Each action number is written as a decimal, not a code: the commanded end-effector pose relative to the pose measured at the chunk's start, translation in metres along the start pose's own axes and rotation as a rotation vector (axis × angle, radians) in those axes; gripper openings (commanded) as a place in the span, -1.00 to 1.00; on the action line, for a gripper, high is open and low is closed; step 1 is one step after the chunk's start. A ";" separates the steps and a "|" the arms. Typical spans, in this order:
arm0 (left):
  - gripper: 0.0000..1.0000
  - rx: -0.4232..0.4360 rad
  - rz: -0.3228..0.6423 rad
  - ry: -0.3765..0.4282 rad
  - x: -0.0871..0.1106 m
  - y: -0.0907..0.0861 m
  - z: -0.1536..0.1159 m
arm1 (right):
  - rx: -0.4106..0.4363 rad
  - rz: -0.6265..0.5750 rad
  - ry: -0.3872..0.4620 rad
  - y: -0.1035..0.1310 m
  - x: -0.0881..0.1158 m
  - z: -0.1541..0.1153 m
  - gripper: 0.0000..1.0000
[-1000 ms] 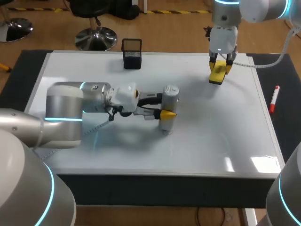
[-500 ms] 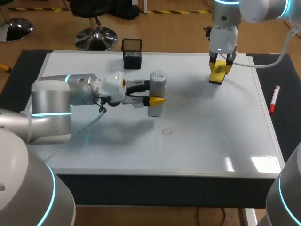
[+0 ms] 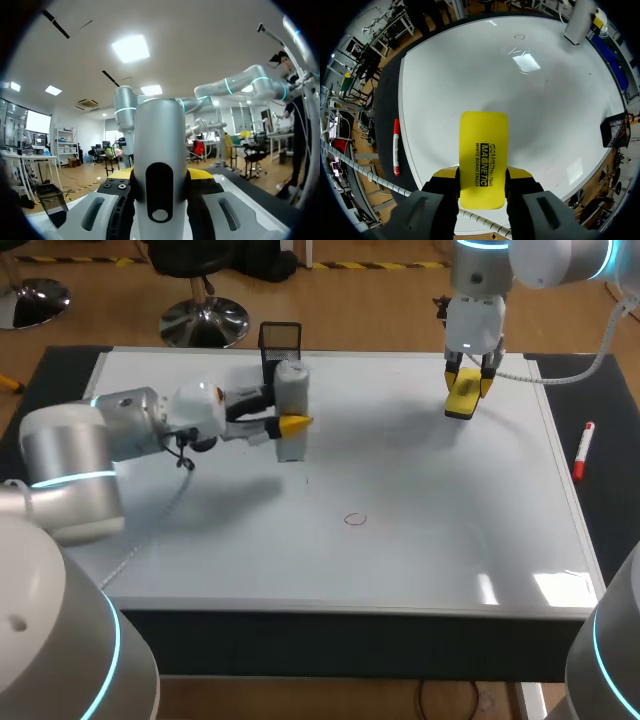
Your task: Pick up the inspection probe, press it on each red-marked spot on the whiteboard one by one, put down the probe, pick up the eraser, and wipe off all the red marks.
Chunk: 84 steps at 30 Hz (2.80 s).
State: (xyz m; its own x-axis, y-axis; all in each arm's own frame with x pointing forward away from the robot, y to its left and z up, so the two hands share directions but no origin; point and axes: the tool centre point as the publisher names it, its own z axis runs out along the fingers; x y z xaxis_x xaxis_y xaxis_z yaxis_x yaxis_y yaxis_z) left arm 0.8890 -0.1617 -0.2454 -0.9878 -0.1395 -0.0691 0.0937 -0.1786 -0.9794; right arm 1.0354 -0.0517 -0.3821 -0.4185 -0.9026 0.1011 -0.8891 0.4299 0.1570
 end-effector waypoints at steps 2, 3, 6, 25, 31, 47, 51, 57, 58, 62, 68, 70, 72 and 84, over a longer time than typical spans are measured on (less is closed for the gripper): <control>-1.00 -0.014 0.006 -0.072 -0.014 -0.011 -0.021 | 0.003 -0.001 0.002 0.000 0.001 -0.002 -1.00; -1.00 -0.009 0.007 -0.093 -0.019 -0.012 -0.026 | 0.003 -0.001 0.002 0.000 0.001 -0.002 -1.00; -1.00 -0.010 0.008 -0.140 -0.034 -0.015 -0.039 | 0.003 -0.001 0.002 0.000 0.001 -0.002 -1.00; -1.00 -0.024 -0.028 -0.266 -0.071 -0.009 -0.083 | 0.003 -0.001 0.002 0.000 0.001 -0.002 -1.00; -1.00 -0.027 -0.030 -0.272 -0.073 -0.008 -0.087 | 0.003 -0.001 0.002 0.000 0.001 -0.002 -1.00; -1.00 -0.025 -0.031 -0.271 -0.072 -0.008 -0.089 | 0.003 -0.001 0.002 0.000 0.001 -0.002 -1.00; -1.00 -0.025 -0.031 -0.271 -0.072 -0.008 -0.089 | 0.009 -0.014 0.003 0.004 -0.005 -0.001 -1.00; -1.00 -0.025 -0.031 -0.271 -0.072 -0.008 -0.089 | 0.022 -0.087 0.044 0.028 -0.034 0.011 -1.00; -1.00 -0.025 -0.031 -0.271 -0.072 -0.008 -0.089 | 0.025 -0.100 0.025 0.034 -0.040 0.013 -1.00; -1.00 -0.025 -0.031 -0.271 -0.072 -0.008 -0.089 | 0.034 -0.170 0.051 0.054 -0.061 0.018 -1.00; -1.00 -0.025 -0.031 -0.271 -0.072 -0.008 -0.089 | 0.043 -0.289 0.053 0.092 -0.095 0.023 -1.00; -1.00 -0.025 -0.031 -0.271 -0.072 -0.008 -0.089 | 0.047 -0.331 0.046 0.105 -0.107 0.024 -1.00; -1.00 -0.025 -0.031 -0.271 -0.072 -0.008 -0.089 | 0.051 -0.357 0.023 0.118 -0.119 0.024 -1.00; -1.00 -0.025 -0.031 -0.271 -0.072 -0.008 -0.089 | 0.039 -0.457 -0.039 0.174 -0.161 0.040 -1.00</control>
State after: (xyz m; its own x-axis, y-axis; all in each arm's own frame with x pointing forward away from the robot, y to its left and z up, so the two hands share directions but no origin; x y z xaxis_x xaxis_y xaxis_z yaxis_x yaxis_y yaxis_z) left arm 0.9485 -0.0640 -0.2495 -0.9204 -0.3908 0.0111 0.0570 -0.1622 -0.9851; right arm 0.9468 0.1607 -0.4079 0.0115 -0.9998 -0.0131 -0.9883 -0.0133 0.1522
